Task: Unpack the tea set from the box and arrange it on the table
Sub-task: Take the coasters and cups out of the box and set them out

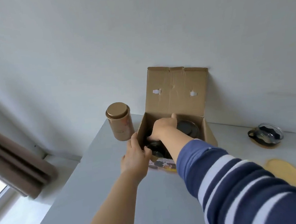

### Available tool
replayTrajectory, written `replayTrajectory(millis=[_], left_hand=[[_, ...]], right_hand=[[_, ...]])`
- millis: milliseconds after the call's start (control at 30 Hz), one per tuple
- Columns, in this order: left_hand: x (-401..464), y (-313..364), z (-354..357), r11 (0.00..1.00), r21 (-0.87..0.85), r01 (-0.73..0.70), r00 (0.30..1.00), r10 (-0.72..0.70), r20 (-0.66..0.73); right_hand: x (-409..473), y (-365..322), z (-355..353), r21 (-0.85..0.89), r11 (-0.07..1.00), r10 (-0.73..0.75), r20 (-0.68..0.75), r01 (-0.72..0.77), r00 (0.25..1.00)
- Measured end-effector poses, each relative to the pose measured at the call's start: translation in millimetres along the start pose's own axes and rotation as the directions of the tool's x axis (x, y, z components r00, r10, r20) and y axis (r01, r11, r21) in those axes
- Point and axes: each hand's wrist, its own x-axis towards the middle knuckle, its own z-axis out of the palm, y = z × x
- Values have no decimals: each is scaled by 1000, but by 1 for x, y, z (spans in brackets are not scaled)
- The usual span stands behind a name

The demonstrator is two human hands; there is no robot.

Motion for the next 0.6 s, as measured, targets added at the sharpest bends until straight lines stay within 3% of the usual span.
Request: replayTrajectory(millis=[167,300,433,533,600], left_hand=[[1,1,6,1000,3,-13,998,14,-54],[-1,8,7,997,75,17,999,-15,-34],[2,14,3,925,374,67,994,-30,-103],[2,31,-3,802,595,-41,980,149,-132],[6,43,-5,719,676,-162,969,246,-30]], right_hand=[[13,-12,7,-59,989,136,51,-133,989],[0,-2,1,89,985,153,-47,-149,987],[-12,8,-13,311,948,121,-166,-65,979],[-29,30,-30,515,857,155,-235,-12,959],[-40,49,-39,623,782,197,-254,5,947]])
